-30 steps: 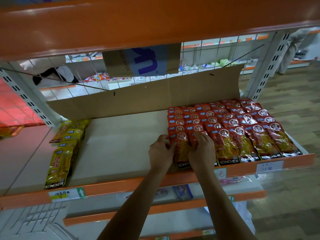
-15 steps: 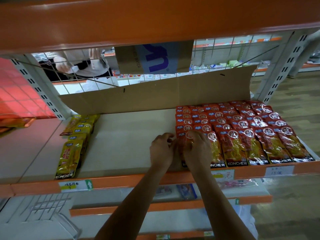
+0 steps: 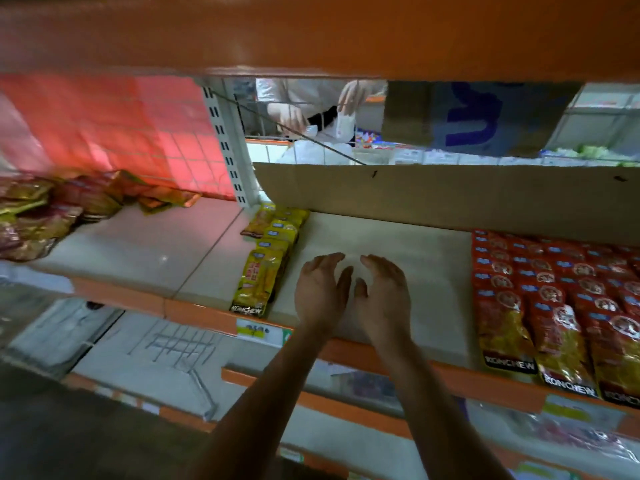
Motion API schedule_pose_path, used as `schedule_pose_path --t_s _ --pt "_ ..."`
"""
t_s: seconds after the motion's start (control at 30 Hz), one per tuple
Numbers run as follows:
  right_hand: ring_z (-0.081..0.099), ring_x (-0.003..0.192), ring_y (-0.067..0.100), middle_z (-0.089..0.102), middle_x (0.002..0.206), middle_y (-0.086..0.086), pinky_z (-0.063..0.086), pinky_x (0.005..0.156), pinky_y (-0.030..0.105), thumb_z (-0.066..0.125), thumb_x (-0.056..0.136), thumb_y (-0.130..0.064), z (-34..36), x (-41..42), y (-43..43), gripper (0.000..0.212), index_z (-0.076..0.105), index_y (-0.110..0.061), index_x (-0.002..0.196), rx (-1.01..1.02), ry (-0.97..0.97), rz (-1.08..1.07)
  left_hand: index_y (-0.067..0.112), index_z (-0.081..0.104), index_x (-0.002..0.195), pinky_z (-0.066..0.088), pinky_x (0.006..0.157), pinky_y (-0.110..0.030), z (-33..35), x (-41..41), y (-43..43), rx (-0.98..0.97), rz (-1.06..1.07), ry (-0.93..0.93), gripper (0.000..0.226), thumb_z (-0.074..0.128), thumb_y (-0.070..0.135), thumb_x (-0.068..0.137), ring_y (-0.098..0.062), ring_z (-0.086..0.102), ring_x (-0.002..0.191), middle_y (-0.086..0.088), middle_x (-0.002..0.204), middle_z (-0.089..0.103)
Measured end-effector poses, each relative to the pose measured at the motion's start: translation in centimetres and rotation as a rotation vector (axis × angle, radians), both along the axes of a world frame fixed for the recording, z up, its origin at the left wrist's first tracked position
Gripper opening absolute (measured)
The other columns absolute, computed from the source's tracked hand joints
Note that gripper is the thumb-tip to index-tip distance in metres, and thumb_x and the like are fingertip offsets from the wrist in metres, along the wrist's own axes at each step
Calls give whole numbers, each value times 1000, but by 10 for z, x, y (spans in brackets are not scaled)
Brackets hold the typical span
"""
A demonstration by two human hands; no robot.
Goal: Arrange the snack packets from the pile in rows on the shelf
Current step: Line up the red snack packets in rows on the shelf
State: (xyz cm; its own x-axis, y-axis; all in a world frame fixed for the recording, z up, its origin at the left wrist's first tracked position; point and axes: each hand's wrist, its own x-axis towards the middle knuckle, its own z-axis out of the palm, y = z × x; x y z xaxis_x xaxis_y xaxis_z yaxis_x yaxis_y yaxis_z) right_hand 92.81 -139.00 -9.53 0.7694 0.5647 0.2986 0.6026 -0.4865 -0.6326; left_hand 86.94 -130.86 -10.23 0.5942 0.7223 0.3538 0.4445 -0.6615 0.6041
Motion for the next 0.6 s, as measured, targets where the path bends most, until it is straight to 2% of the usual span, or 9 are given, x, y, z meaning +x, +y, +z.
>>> schedule_pose_path --t_s 0.2,0.33,0.4,0.5,0.6 --pt "51 118 35 61 123 17 32 105 35 58 81 -2 5 -47 91 38 62 -2 119 9 -43 107 11 66 113 44 82 -40 5 -55 89 54 91 11 27 59 24 90 -35 56 100 -13 107 66" --pt "49 120 29 60 125 12 33 102 31 55 83 -5 7 -81 163 38 63 -8 121 21 -34 129 13 65 119 45 87 -39 9 -91 156 73 136 -2 33 63 24 88 -34 56 105 -12 113 66" --pt "47 122 25 58 127 7 31 103 28 52 86 -10 5 -97 197 36 62 -13 120 -42 -79 154 14 63 122 44 90 -37 10 -107 189 78 146 15 35 62 27 89 -33 55 108 -11 118 65" --pt "42 129 23 54 135 7 24 108 25 54 88 -11 3 -118 243 43 55 -13 130 -50 -39 151 16 60 128 43 93 -37 8 -131 235 79 156 61 39 58 32 92 -31 53 114 -9 124 62" --pt "41 131 22 51 139 6 24 109 25 55 88 -11 1 -137 283 45 53 -13 134 -79 -46 170 17 55 133 44 94 -38 5 -149 274 79 177 107 42 54 36 95 -28 50 120 -7 131 59"
